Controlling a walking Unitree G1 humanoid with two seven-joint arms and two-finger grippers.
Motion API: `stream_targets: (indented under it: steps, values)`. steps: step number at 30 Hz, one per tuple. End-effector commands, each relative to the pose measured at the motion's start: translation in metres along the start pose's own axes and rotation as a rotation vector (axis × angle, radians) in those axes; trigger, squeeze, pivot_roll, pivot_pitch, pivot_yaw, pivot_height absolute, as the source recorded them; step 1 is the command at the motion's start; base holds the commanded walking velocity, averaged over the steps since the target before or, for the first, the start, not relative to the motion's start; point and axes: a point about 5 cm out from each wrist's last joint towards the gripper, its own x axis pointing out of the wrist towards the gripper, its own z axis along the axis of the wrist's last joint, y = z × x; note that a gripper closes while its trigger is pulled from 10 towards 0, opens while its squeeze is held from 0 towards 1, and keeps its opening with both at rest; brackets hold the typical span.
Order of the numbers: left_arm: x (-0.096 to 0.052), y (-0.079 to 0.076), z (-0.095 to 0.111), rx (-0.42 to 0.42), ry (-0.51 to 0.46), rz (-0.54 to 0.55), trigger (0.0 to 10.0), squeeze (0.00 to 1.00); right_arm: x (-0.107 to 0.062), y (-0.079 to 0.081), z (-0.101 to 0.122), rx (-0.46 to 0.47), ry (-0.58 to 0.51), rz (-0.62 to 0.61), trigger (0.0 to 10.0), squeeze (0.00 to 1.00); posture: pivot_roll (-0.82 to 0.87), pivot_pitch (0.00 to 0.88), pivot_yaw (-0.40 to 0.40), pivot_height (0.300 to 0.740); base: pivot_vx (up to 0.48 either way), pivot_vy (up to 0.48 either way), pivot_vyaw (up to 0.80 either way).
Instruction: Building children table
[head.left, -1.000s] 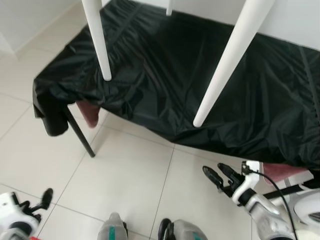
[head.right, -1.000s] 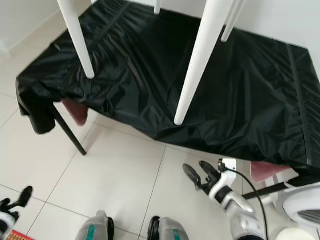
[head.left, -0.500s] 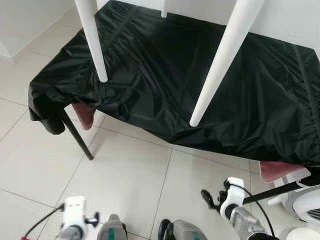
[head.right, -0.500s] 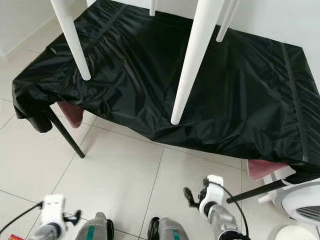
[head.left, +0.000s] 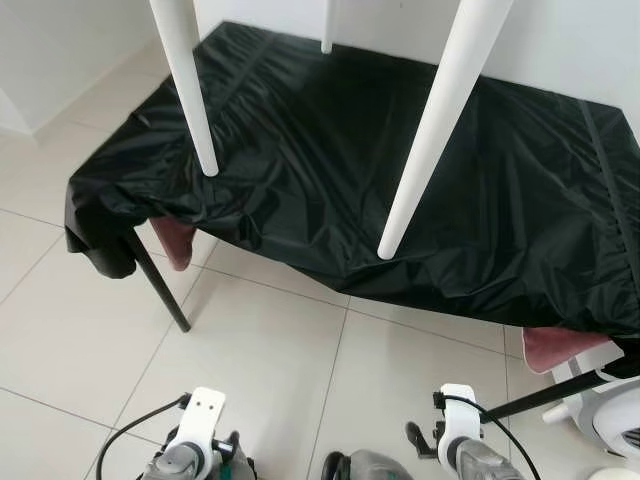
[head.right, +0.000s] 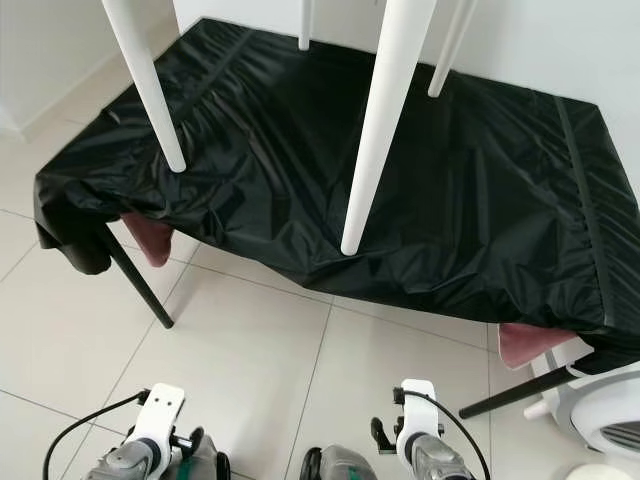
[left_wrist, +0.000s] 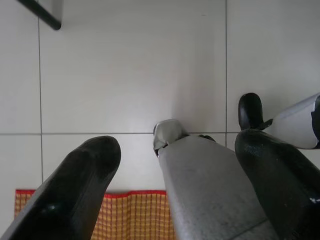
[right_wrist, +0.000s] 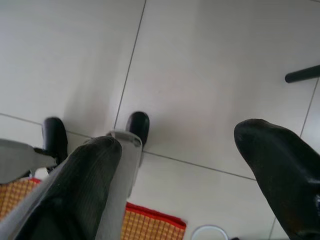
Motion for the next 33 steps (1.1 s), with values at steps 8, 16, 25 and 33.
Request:
stream_targets:
  steps: [8,16,25,33]
  values:
    - [0.002,-0.003,0.002,0.014,0.007,0.191,10.0,0.00,-0.003,0.005,-0.017,-0.038,0.064,-0.009,10.0,0.00,0.08,0.000,-0.039,0.740,0.000,0.000,-0.70]
    - [0.005,-0.008,0.007,-0.015,0.004,0.138,10.0,0.00,-0.001,0.007,-0.013,-0.045,0.053,-0.012,10.0,0.00,0.08,0.000,-0.036,0.740,0.000,0.000,-0.78]
    - [0.003,-0.005,0.002,-0.010,0.023,0.134,10.0,0.00,-0.003,0.003,-0.017,-0.037,0.065,-0.038,10.0,0.00,0.08,0.000,-0.034,0.740,0.000,0.000,-0.72]
    - [0.002,-0.002,0.000,-0.005,0.027,0.133,10.0,0.00,-0.004,0.001,-0.019,-0.037,0.064,-0.044,10.0,0.00,0.08,0.000,-0.045,0.740,0.000,0.000,-0.18]
